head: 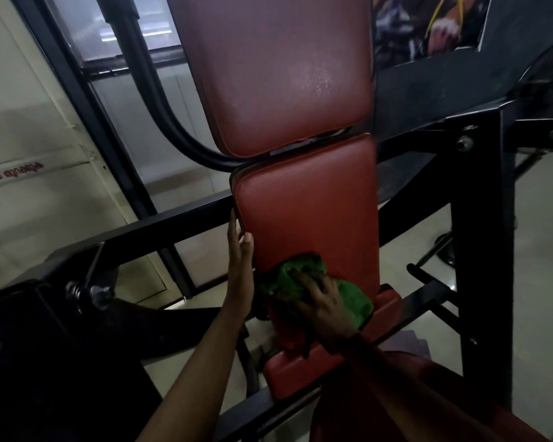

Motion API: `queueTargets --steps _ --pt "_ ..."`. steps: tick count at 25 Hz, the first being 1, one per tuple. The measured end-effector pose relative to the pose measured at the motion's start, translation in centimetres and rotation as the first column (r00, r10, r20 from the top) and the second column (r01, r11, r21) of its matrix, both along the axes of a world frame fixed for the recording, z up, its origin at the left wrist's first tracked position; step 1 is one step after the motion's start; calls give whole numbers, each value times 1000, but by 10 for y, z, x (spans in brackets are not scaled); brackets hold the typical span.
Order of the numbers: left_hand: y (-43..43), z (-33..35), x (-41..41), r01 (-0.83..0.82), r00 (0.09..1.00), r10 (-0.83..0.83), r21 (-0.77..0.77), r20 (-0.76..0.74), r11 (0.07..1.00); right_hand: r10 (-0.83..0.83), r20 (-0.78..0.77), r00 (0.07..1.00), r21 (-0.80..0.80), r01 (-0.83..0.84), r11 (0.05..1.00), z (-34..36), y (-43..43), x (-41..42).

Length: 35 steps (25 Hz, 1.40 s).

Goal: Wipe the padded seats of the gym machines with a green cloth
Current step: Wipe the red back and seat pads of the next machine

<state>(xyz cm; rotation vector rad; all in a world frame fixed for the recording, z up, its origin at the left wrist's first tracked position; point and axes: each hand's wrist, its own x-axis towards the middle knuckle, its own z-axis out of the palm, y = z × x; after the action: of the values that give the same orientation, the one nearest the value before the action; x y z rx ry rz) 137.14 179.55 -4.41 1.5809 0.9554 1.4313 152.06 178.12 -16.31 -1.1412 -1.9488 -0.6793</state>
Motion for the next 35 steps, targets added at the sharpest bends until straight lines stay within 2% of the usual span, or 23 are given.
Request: queueTargets --steps 3,7,9,18,22,25,26,30,32,35 --pt "5 -9 3 -44 999 45 21 -19 999 36 -9 999 -20 -36 999 3 -12 17" --pt "10 -25 14 -80 993 85 66 -86 995 -10 -265 964 79 32 996 92 10 13" --pt "7 -27 17 -99 989 104 54 -103 994 -49 -289 956 112 84 990 117 30 -2" --pt "8 -40 25 -137 988 141 80 -59 987 -9 -165 986 119 29 993 -9 23 4" --pt "8 -40 26 -158 983 165 89 -78 983 -32 -31 999 6 32 999 -58 4 22" --pt "6 -46 24 -138 981 151 114 -125 984 -43 78 996 -68 48 996 -65 -18 51" --pt "5 -47 23 -139 978 156 125 -136 982 -50 44 998 -71 54 996 -56 -25 60" --pt "7 -50 23 -168 971 189 145 -149 975 -126 -324 938 9 136 991 38 -1 78" --pt "9 -52 23 -181 969 202 145 -145 973 -131 -352 927 52 159 986 79 29 81" --pt "10 -54 24 -174 972 190 122 -139 977 -190 -373 908 17 211 977 86 51 75"
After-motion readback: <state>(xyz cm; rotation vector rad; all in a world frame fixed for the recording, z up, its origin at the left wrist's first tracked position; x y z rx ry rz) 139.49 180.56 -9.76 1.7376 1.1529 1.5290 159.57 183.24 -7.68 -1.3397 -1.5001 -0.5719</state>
